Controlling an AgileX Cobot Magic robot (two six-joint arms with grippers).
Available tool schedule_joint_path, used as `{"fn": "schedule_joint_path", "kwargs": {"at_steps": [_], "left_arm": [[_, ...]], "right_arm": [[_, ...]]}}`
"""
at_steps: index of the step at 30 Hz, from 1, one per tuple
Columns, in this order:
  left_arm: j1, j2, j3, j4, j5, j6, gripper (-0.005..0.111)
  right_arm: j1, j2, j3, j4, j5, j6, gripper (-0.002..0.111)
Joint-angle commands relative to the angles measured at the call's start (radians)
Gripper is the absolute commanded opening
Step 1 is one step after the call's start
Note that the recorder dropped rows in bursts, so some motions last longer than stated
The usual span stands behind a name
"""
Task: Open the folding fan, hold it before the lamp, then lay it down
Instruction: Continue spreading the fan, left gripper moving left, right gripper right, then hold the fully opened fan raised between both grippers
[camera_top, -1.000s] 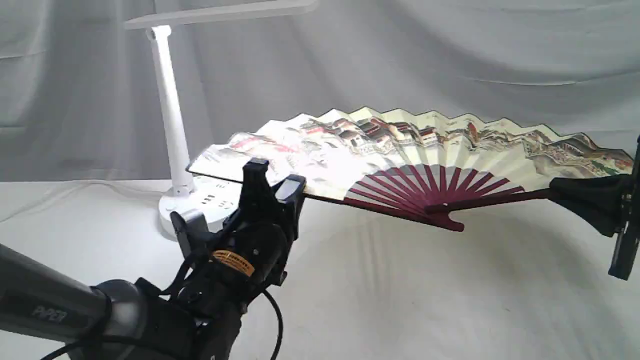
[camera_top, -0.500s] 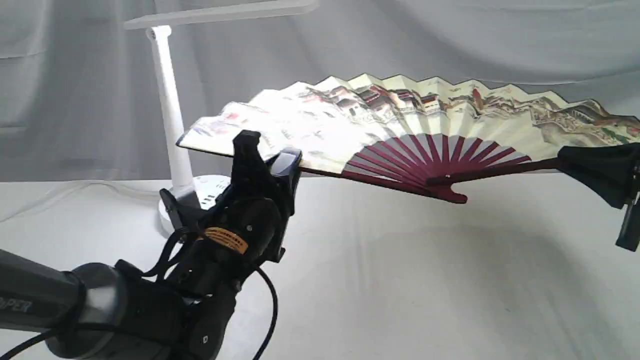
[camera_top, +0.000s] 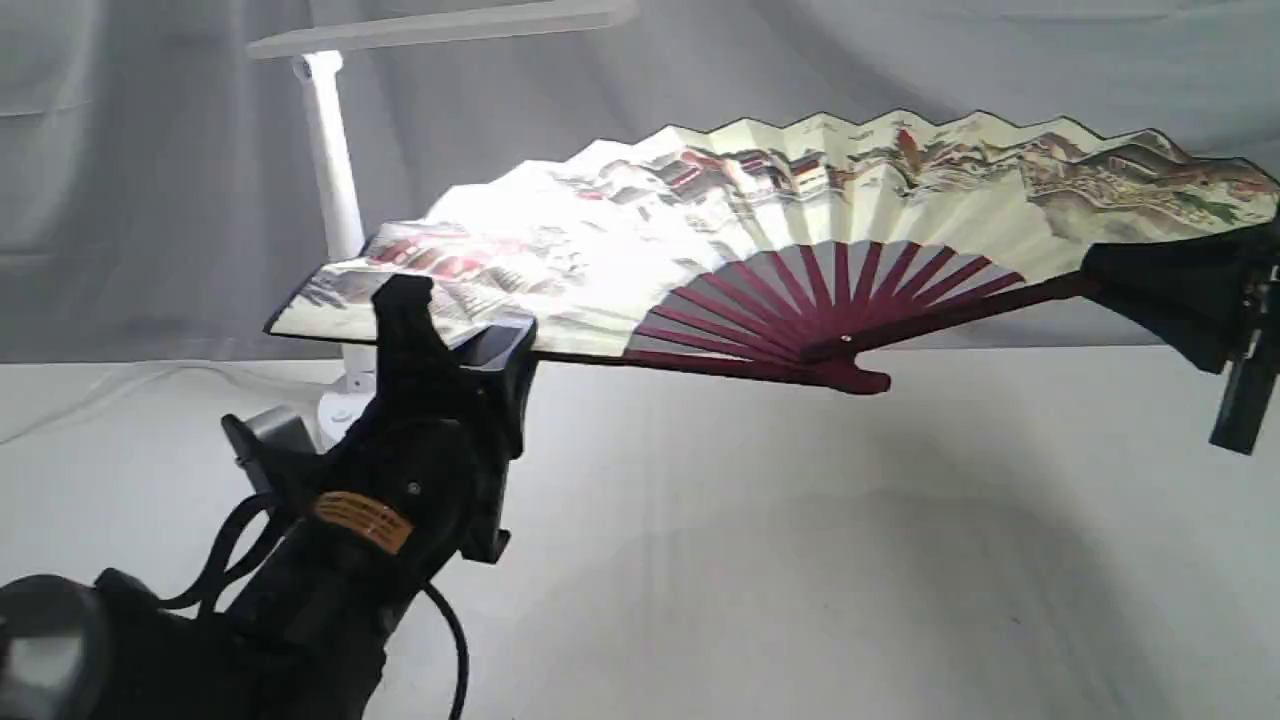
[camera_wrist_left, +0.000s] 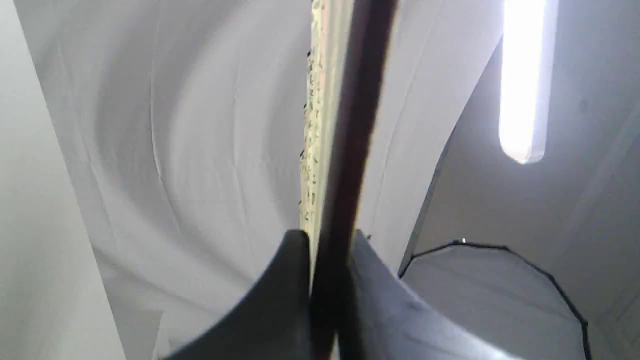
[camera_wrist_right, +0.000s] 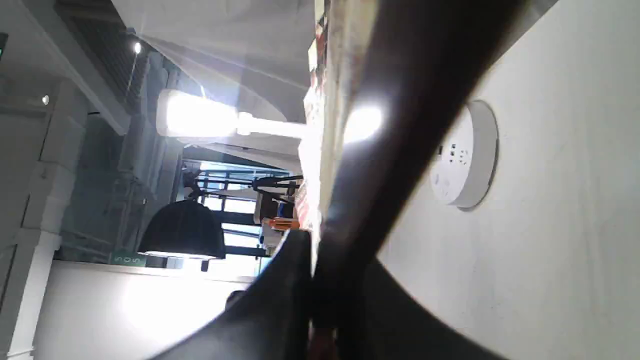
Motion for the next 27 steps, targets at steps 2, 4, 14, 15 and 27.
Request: {"fn": "schedule_joint_path", "kwargs": {"at_steps": [2, 4, 14, 15, 27], "left_arm": [[0.03, -0.074, 0.056, -0.216, -0.096, -0.039, 0.0], [0.03, -0.098, 0.076, -0.234, -0.096, -0.039, 0.0], [0.03, -0.222, 0.174, -0.369, -0.096, -0.005, 0.0], [0.03, -0.23, 0.181, -0.383, -0.096, -0.003, 0.0], [0.03, -0.266, 0.208, -0.496, -0.096, 0.046, 0.0]], "right_arm": [[0.054, -0.005, 0.003, 0.05, -0.084, -0.035, 0.0], [0.092, -0.005, 0.003, 0.056, -0.084, -0.035, 0.0], [0.242, -0.005, 0.003, 0.056, -0.105, -0.043, 0.0], [0.255, -0.005, 0.003, 0.056, -0.117, -0.043, 0.0], [0.417, -0.005, 0.003, 0.056, -0.24, -0.032, 0.0]]}}
